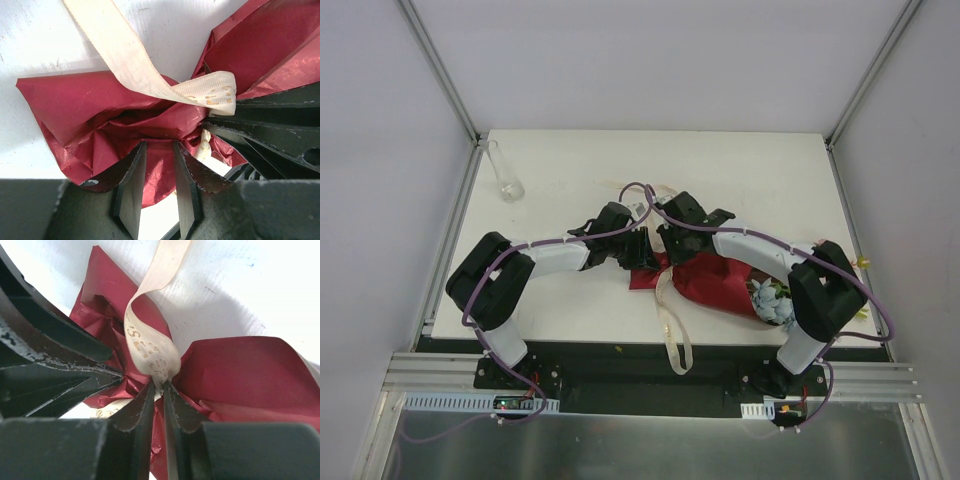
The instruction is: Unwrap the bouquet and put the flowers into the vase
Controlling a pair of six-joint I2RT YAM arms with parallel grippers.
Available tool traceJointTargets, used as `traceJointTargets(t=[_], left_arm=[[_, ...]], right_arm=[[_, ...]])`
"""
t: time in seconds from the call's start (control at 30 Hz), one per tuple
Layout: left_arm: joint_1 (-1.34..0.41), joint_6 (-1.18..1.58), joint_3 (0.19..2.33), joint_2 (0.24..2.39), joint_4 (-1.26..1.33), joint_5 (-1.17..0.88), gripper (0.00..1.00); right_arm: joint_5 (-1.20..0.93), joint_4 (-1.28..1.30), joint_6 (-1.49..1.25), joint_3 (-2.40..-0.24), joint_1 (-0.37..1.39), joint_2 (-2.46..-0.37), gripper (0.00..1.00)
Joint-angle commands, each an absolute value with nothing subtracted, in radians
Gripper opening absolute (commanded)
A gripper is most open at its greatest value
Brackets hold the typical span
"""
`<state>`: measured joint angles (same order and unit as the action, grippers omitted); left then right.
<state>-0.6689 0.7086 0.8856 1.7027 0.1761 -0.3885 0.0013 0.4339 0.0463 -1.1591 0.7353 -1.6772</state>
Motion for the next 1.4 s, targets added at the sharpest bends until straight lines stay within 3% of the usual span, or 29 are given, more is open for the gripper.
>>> traceJointTargets(t=[0.0,0.27,0.37,0.77,0.97,1.23,1.37], left_arm=[[-0.687,0.712,0.874,1.697,0.175,-0.396,0.28],[-0.687,0.718,0.868,1.706,0.17,-0.38,0.25],[-0.687,0.722,0.876,1.73,0.161,-0.385,0.18],[-0.686,0.718,0.864,1.72,0.163,-0.379,0.18],[-0.687,0.719,0.864,1.717,0.163,-0.385,0.19],[-0.687,0.71,0.902,1.652,0.156,-0.429,0.29],[-0.692,0.715,0.949,1.667,0.156,-0.448,0.3]], right_arm=[[0.037,0.448,0.061,-1.187,0.745,-1.686,0.13],[0.125,0.479,0.055,-1.212,0.767,-1.646,0.03],[0.194,0.52,0.054,-1.235,0.784,-1.631,0.02],[0.406,0.617,0.087,-1.29,0.833,-1.664,0.01],[0.385,0.629,0.089,-1.299,0.841,-1.643,0.17],[0.261,0.565,0.089,-1.261,0.838,-1.611,0.17],[0.253,0.555,0.113,-1.258,0.836,-1.64,0.1]])
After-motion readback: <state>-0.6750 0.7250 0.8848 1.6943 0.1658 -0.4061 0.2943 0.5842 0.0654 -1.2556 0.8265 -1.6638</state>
